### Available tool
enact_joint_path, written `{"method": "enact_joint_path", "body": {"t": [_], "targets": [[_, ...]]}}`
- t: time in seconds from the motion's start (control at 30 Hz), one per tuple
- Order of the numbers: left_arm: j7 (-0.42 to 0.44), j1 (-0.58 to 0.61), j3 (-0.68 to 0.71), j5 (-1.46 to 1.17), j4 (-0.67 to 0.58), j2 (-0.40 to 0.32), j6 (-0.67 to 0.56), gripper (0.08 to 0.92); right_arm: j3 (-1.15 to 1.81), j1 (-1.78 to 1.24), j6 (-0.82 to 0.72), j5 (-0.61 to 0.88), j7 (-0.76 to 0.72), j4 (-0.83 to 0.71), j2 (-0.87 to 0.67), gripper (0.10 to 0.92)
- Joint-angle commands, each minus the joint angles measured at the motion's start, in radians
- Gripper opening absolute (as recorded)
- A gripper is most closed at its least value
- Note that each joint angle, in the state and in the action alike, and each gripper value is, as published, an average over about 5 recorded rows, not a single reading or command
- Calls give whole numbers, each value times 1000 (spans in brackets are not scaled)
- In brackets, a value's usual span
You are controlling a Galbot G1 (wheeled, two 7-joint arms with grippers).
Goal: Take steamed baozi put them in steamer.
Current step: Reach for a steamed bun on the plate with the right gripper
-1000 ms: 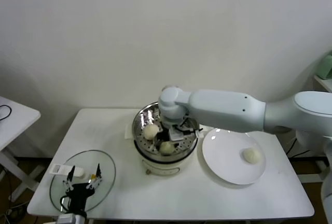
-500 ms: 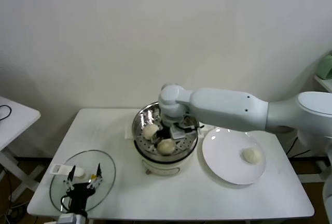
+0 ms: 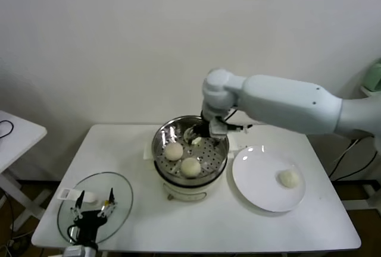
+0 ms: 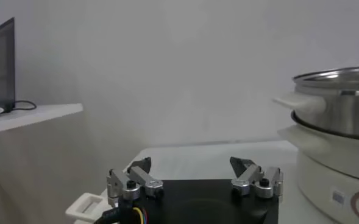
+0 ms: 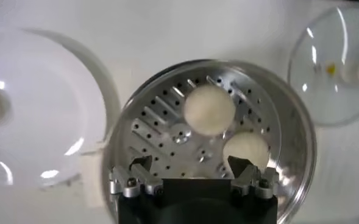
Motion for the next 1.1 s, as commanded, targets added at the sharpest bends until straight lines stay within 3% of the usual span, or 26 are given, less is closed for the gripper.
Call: {"method": "enact_joint_path", "body": {"t": [0.03, 0.2, 0.5, 0.77, 1.1], "targets": [[1, 1, -2, -23, -17, 11, 5, 823, -171, 182, -410, 459, 44, -24, -278, 823], [1, -7, 10, -19, -22, 3, 6, 823, -154, 112, -478, 466, 64, -105, -424, 823], [5, -2, 12, -12, -27, 3, 6, 823, 172, -279, -524, 209, 17, -160, -605, 823], [6, 6, 9, -9, -27, -4, 3, 823, 394, -601, -562, 102, 3, -195, -634, 823], [6, 7, 7, 1, -19, -15, 2, 823, 446, -690, -578, 50, 0, -276, -557, 823]]}}
